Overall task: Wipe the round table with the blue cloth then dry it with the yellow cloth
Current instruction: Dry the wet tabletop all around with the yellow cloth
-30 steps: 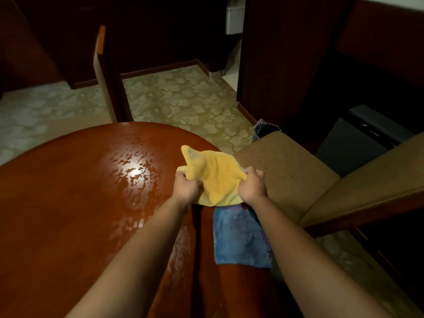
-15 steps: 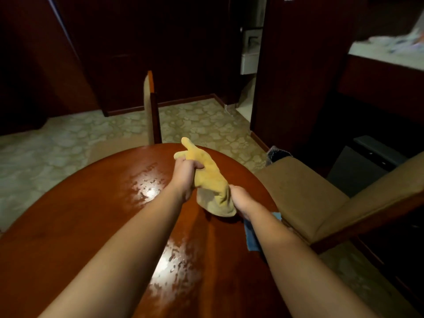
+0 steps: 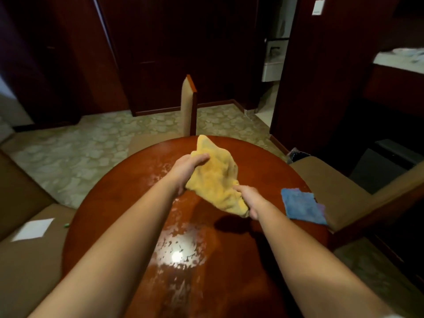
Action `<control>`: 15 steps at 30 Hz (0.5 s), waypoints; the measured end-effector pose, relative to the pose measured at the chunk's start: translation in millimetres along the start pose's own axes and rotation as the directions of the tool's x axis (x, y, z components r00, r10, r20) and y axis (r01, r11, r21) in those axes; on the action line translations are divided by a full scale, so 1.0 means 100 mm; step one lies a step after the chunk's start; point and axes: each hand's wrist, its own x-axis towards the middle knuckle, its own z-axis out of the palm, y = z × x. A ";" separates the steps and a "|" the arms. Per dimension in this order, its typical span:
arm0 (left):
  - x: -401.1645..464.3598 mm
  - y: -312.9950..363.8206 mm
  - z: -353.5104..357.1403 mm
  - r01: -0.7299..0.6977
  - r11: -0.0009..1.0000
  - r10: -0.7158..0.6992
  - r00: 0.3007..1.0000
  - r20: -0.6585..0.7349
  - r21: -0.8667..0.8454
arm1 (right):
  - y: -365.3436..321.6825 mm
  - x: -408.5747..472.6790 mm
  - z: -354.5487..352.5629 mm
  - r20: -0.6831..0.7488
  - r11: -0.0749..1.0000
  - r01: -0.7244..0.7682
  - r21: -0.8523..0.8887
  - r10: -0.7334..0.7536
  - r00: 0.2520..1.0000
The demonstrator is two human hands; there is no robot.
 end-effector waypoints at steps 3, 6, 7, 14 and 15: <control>-0.22 -0.31 -0.48 -0.074 0.950 0.118 0.984 -0.131 0.302 | 0.16 -0.19 0.13 -0.053 0.983 0.125 -0.138 -0.134 0.990; -0.53 -0.68 -0.80 -0.072 0.803 0.235 0.951 -0.203 0.591 | 0.43 -0.44 0.35 -0.027 0.951 0.130 -0.279 -0.143 0.989; -0.62 -0.82 -0.88 -0.099 0.774 0.270 0.945 -0.184 0.625 | 0.54 -0.51 0.44 -0.030 0.936 0.137 -0.325 -0.154 0.988; -1.22 -1.59 -1.28 -0.151 0.632 0.250 0.968 -0.016 0.760 | 1.31 -1.02 0.87 0.024 0.795 0.349 -0.496 -0.389 0.921; -1.31 -1.68 -1.31 -0.133 0.644 0.235 0.972 -0.029 0.754 | 1.42 -1.07 0.87 0.025 0.780 0.375 -0.500 -0.420 0.907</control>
